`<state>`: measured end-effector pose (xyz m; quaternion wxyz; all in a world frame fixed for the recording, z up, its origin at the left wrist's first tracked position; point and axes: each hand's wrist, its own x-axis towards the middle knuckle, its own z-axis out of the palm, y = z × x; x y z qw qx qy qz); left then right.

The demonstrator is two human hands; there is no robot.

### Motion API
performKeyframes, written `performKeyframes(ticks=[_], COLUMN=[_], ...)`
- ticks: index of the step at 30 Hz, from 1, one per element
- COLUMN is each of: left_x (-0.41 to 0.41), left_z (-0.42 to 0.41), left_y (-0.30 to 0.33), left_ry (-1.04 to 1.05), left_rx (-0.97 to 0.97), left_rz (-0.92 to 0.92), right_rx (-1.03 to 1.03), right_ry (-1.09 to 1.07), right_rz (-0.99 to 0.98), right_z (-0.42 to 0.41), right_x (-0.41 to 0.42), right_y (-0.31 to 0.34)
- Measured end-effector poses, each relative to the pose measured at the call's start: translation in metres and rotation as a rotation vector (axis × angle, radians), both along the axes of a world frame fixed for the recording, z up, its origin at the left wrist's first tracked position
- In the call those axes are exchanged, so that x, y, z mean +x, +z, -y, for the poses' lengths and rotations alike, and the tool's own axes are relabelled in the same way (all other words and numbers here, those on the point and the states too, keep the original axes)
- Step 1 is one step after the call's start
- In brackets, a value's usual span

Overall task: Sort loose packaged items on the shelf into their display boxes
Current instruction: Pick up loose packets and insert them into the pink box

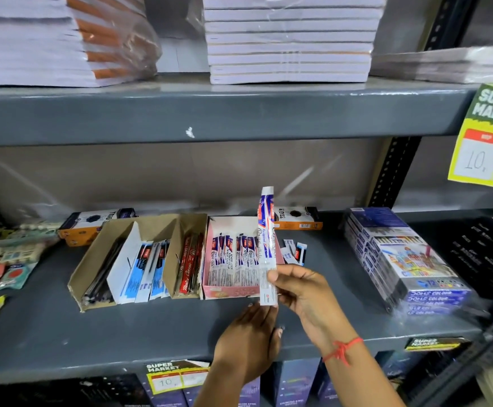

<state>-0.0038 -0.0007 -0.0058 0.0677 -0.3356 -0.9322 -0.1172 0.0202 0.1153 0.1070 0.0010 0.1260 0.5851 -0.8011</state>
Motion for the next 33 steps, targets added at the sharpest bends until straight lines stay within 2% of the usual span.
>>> performKeyframes(ticks=[4,8,16,20,26,29,33], left_x=[0.005,0.004,0.002,0.002,0.002,-0.002,-0.002], left_z=[0.001,0.0,0.001,0.002,0.0,-0.002,-0.003], left_y=[0.005,0.005,0.004,0.006,0.002,0.0,0.0], left_ry=[-0.038,-0.069,-0.06,-0.055,-0.042,-0.03,-0.045], left_rx=[0.056,0.026,0.017,0.024,0.057,0.11,0.142], left_rz=[-0.133,-0.171,-0.181,-0.184,-0.248,-0.25,-0.222], right_rx=[0.071,0.219,0.961,1.163,1.207,1.258,1.2], right_ry=[-0.127,-0.117,-0.07,-0.051,0.016,0.009,-0.227], right_rz=[0.078,0.124,0.187,0.183,0.226,0.179,0.035], right_z=[-0.007,-0.003,0.017,0.02,0.017,0.015,-0.002], right_x=[-0.015,-0.048,-0.101,-0.102,-0.106,-0.104,-0.09], right_y=[-0.006,-0.011,-0.033,-0.038,-0.042,-0.038,-0.029])
